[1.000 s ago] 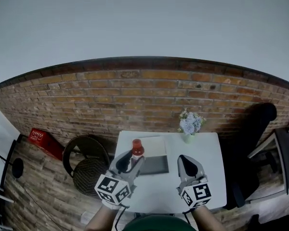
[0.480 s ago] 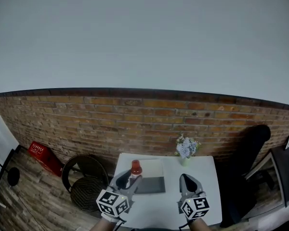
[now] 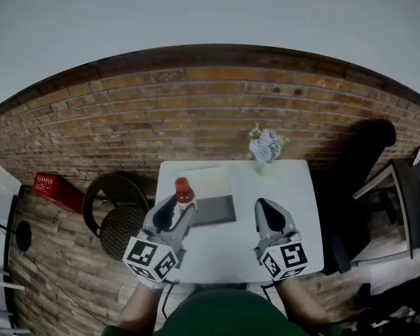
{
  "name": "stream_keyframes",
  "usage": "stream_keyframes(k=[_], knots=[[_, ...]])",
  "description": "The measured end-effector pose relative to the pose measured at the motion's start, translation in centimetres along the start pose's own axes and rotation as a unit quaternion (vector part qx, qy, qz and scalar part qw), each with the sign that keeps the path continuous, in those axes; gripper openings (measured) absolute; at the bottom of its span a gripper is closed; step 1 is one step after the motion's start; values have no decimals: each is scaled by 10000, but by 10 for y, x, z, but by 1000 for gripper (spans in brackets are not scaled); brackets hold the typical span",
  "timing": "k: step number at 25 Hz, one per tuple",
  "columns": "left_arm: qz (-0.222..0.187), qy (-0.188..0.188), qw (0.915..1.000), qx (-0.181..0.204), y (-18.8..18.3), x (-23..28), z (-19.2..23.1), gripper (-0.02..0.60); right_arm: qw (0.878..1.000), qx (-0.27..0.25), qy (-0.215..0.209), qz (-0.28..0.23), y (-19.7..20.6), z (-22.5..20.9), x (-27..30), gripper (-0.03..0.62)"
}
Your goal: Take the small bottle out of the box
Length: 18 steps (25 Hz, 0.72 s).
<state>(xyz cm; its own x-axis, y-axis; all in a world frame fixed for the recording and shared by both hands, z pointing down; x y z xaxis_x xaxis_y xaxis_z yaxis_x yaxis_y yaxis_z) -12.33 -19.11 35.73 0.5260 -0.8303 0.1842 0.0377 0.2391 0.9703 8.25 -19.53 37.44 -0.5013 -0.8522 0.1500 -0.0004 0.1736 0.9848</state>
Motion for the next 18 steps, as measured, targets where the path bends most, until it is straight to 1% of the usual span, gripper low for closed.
stream_keyframes(k=[3, 7, 18], knots=[[65, 50, 10000, -37, 5, 6, -1, 198, 10000, 13, 42, -8, 2, -4, -1, 3], [28, 104, 9999, -11, 1, 12, -2, 198, 9999, -21, 65, -74, -3, -8, 1, 3], [50, 121, 9999, 21, 1, 20, 1, 198, 9999, -8, 69, -92, -6, -14, 7, 3]])
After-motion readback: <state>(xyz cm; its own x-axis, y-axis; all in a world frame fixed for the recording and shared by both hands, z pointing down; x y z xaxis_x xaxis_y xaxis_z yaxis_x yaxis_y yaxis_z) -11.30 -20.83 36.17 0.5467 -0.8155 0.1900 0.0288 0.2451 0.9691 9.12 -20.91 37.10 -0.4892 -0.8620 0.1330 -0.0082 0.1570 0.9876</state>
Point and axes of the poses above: the fingertips, and each gripper's own axes: x forward along the fingers, z to its left, y out of its underside, the point moved 2 cm from there along -x, backward along the fingers, and after that the axes turned 9 degrees about z, right-handed, at the moved point
